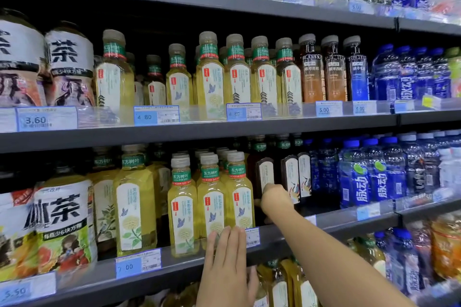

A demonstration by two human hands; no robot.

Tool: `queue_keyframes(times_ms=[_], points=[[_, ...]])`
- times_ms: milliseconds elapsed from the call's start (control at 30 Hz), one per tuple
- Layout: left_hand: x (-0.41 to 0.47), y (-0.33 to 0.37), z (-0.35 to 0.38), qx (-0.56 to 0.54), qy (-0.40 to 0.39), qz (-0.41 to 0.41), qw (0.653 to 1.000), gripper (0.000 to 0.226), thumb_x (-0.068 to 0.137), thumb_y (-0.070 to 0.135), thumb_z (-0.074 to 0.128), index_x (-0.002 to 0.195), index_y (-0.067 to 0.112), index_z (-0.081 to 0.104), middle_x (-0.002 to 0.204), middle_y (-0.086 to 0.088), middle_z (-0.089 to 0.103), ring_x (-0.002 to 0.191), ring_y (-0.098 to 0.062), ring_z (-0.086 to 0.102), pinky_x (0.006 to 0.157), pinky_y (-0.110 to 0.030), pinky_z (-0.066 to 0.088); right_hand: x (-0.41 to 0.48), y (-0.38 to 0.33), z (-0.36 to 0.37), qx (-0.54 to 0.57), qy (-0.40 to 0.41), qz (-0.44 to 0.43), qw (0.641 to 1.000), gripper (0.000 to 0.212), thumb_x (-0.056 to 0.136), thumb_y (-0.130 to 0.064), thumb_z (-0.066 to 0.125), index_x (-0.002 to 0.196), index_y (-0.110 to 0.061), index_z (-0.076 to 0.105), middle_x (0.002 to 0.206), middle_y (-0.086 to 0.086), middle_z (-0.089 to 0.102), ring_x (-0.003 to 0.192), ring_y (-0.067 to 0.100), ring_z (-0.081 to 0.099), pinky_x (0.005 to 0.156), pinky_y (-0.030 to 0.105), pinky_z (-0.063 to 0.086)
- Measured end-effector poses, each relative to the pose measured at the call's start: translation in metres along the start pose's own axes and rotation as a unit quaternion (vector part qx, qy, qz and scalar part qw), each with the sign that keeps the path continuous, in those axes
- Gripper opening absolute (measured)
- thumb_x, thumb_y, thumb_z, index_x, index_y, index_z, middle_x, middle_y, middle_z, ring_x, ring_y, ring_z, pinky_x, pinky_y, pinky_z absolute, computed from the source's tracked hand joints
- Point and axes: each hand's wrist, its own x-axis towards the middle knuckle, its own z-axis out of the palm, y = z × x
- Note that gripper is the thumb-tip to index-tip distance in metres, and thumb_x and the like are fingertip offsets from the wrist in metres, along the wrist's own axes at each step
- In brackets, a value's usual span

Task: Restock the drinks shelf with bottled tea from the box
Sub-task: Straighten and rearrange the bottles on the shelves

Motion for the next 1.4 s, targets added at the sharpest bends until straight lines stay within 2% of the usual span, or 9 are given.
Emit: queue_keyframes(times_ms=[133,267,433,567,700,867,1067,1267,1400], points=[[0.001,-0.001,0.005,0.003,0.015,0.005,1.000,0.074,0.081,0.051,0.048,0.139,0.005,0.057,0.140,-0.012,0.059,0.130,-0.031,0.055,0.115,-0.051,0.020,0.002,0.004,0.002,0.027,0.013,-0.041,0.999,0.027,0.097,-0.018,0.057,0.120,-0.005,0.058,0.115,0.016,0.060,0.103,0.034,0.062,0.085,0.042,0.058],[0.000,-0.002,0.002,0.002,0.003,0.009,1.000,0.071,0.089,0.047,0.044,0.143,0.001,0.052,0.145,-0.015,0.055,0.135,-0.033,0.050,0.113,-0.053,0.024,-0.019,0.008,-0.014,-0.084,0.056,-0.103,0.990,0.033,0.099,-0.042,0.053,0.110,-0.011,0.060,0.099,0.008,0.062,0.084,0.028,0.060,0.073,0.038,0.053],[-0.009,0.022,-0.023,-0.021,-0.012,-0.019,1.000,0.068,0.093,0.042,0.048,0.146,0.001,0.046,0.154,-0.020,0.043,0.146,-0.036,0.033,0.120,-0.055,0.017,-0.076,0.050,-0.039,-0.185,0.167,-0.225,0.942,0.031,0.099,-0.036,0.050,0.124,-0.019,0.059,0.113,0.004,0.063,0.105,0.027,0.059,0.087,0.042,0.047],[-0.021,0.080,-0.046,-0.060,-0.014,0.044,0.997,0.054,0.089,0.038,0.054,0.134,0.009,0.062,0.145,-0.014,0.053,0.142,-0.035,0.040,0.118,-0.058,0.023,-0.138,0.115,-0.047,-0.188,0.168,-0.221,0.942,0.033,0.100,-0.040,0.046,0.125,-0.021,0.056,0.122,0.003,0.059,0.114,0.026,0.054,0.096,0.044,0.044],[-0.051,0.166,-0.052,-0.135,0.001,0.140,0.981,0.033,0.084,0.031,0.061,0.113,0.016,0.069,0.122,-0.005,0.064,0.120,-0.027,0.055,0.108,-0.046,0.042,-0.205,0.219,-0.042,-0.212,0.155,-0.164,0.951,0.029,0.097,-0.037,0.050,0.117,-0.020,0.061,0.116,0.005,0.062,0.113,0.031,0.057,0.092,0.044,0.044],[-0.138,0.287,-0.014,-0.224,-0.016,0.234,0.946,0.016,0.085,0.031,0.055,0.092,0.022,0.066,0.093,0.001,0.063,0.090,-0.024,0.058,0.079,-0.039,0.044,-0.313,0.391,-0.005,-0.196,0.067,-0.019,0.978,0.032,0.097,-0.039,0.051,0.116,-0.016,0.064,0.111,0.010,0.063,0.106,0.036,0.061,0.085,0.045,0.048],[-0.270,0.420,0.066,-0.274,-0.140,0.297,0.904,0.007,0.082,0.026,0.066,0.081,0.021,0.060,0.080,-0.002,0.058,0.078,-0.027,0.060,0.068,-0.041,0.048,-0.455,0.572,0.075,-0.176,-0.083,0.156,0.968,0.042,0.101,-0.044,0.043,0.135,-0.023,0.052,0.131,0.003,0.055,0.120,0.028,0.053,0.097,0.037,0.043],[-0.348,0.485,0.118,-0.322,-0.215,0.356,0.850,0.016,0.081,0.027,0.049,0.076,0.019,0.062,0.073,-0.001,0.058,0.069,-0.025,0.059,0.057,-0.036,0.048,-0.515,0.661,0.145,-0.148,-0.210,0.279,0.925,0.053,0.096,-0.048,0.050,0.144,-0.027,0.042,0.138,0.005,0.047,0.121,0.030,0.051,0.096,0.039,0.046],[-0.370,0.492,0.147,-0.305,-0.253,0.375,0.838,0.008,0.080,0.024,0.063,0.078,0.016,0.065,0.073,-0.003,0.059,0.069,-0.027,0.059,0.057,-0.037,0.048,-0.518,0.685,0.174,-0.126,-0.257,0.324,0.902,0.032,0.099,-0.029,0.045,0.128,-0.017,0.048,0.122,0.009,0.047,0.103,0.035,0.059,0.074,0.036,0.047]])
